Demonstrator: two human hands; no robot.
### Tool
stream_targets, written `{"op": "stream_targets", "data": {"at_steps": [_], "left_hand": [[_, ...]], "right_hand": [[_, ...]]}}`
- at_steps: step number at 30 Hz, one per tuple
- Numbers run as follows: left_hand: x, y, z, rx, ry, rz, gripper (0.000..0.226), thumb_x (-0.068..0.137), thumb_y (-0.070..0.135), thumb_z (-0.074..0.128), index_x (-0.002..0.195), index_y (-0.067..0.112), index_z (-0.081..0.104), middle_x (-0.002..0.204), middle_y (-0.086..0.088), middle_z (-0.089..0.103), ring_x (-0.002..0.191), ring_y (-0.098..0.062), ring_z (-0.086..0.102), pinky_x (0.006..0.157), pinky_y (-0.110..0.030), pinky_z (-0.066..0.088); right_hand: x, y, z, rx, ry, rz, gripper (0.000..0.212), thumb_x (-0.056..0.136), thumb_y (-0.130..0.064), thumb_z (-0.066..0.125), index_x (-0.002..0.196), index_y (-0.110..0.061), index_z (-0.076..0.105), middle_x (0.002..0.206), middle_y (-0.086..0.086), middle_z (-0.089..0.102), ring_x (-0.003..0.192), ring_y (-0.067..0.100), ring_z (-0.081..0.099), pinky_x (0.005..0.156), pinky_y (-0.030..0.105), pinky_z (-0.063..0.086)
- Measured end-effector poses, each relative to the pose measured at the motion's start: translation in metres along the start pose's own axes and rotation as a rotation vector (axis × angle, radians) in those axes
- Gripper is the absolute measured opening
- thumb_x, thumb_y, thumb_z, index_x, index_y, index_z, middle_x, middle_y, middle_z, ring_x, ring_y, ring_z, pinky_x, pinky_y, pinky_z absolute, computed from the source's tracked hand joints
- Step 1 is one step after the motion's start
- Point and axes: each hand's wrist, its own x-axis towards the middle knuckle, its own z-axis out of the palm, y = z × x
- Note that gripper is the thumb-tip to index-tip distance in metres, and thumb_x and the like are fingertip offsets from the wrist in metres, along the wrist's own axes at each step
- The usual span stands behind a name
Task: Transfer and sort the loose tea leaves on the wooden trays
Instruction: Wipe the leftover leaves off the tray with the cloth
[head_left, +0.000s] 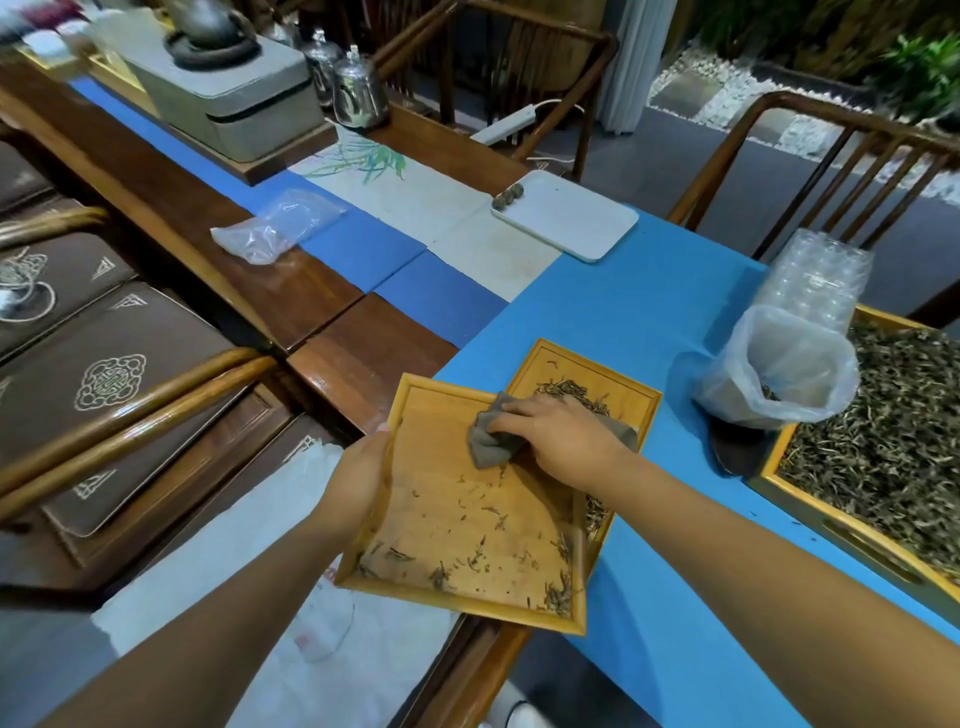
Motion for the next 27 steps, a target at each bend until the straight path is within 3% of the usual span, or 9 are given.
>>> {"op": "stream_targets", "data": {"at_steps": [5, 12, 17, 19, 21, 25, 27], "left_hand": [[0.001, 0.001, -0.007, 0.006, 0.033, 0.000, 0.029, 0.094, 0.032, 0.042, 0.069, 0.018, 0.047, 0.062, -0.001, 0.044, 0.068, -0.022, 0.043, 0.066, -0.036, 0.039], [-0.004, 0.001, -0.011, 0.010, 0.051, -0.010, 0.031, 0.096, 0.034, 0.040, 0.076, 0.016, 0.055, 0.076, -0.010, 0.053, 0.078, -0.025, 0.051, 0.081, -0.045, 0.045], [0.000, -0.007, -0.016, -0.005, 0.038, 0.035, 0.031, 0.096, 0.031, 0.040, 0.071, 0.023, 0.056, 0.070, 0.000, 0.054, 0.068, -0.016, 0.052, 0.076, -0.034, 0.043], [0.002, -0.011, -0.016, 0.048, 0.028, 0.091, 0.027, 0.097, 0.034, 0.036, 0.080, 0.029, 0.056, 0.081, 0.006, 0.058, 0.073, -0.009, 0.056, 0.069, -0.025, 0.045], [0.002, -0.011, -0.013, 0.049, 0.022, 0.100, 0.026, 0.097, 0.035, 0.036, 0.083, 0.029, 0.057, 0.085, 0.006, 0.060, 0.076, -0.008, 0.057, 0.065, -0.024, 0.045], [0.001, -0.005, -0.006, -0.005, 0.002, 0.030, 0.024, 0.095, 0.033, 0.039, 0.083, 0.026, 0.057, 0.083, 0.004, 0.059, 0.076, -0.013, 0.057, 0.068, -0.026, 0.045], [0.000, -0.003, -0.003, -0.149, -0.041, -0.050, 0.023, 0.094, 0.031, 0.042, 0.082, 0.020, 0.058, 0.079, -0.003, 0.055, 0.074, -0.018, 0.053, 0.075, -0.032, 0.044]], "right_hand": [[-0.016, 0.024, 0.004, -0.054, -0.015, 0.031, 0.058, 0.088, 0.002, 0.039, 0.132, -0.036, 0.041, 0.145, -0.002, 0.042, 0.130, 0.023, 0.037, 0.087, 0.038, 0.030], [-0.034, 0.050, 0.007, -0.062, -0.036, 0.192, 0.066, 0.083, 0.005, 0.040, 0.134, -0.036, 0.038, 0.144, -0.004, 0.041, 0.125, 0.025, 0.040, 0.083, 0.035, 0.030], [-0.030, 0.048, -0.001, 0.049, 0.018, 0.316, 0.055, 0.085, 0.001, 0.042, 0.134, -0.025, 0.042, 0.131, 0.006, 0.052, 0.118, 0.028, 0.046, 0.089, 0.039, 0.041], [-0.023, 0.034, -0.009, 0.203, 0.108, 0.303, 0.054, 0.085, 0.002, 0.042, 0.134, -0.020, 0.043, 0.129, 0.010, 0.054, 0.116, 0.029, 0.047, 0.092, 0.040, 0.043], [-0.012, 0.011, -0.016, 0.305, 0.144, 0.239, 0.054, 0.087, 0.002, 0.042, 0.135, -0.022, 0.043, 0.132, 0.009, 0.052, 0.120, 0.028, 0.044, 0.096, 0.036, 0.040], [0.014, -0.034, -0.021, 0.304, 0.112, 0.122, 0.051, 0.091, -0.005, 0.041, 0.135, -0.029, 0.042, 0.133, 0.006, 0.052, 0.122, 0.026, 0.041, 0.102, 0.039, 0.037], [0.028, -0.052, -0.020, 0.299, 0.106, 0.115, 0.048, 0.092, -0.007, 0.040, 0.136, -0.029, 0.042, 0.132, 0.007, 0.050, 0.119, 0.026, 0.040, 0.100, 0.039, 0.037]]}}
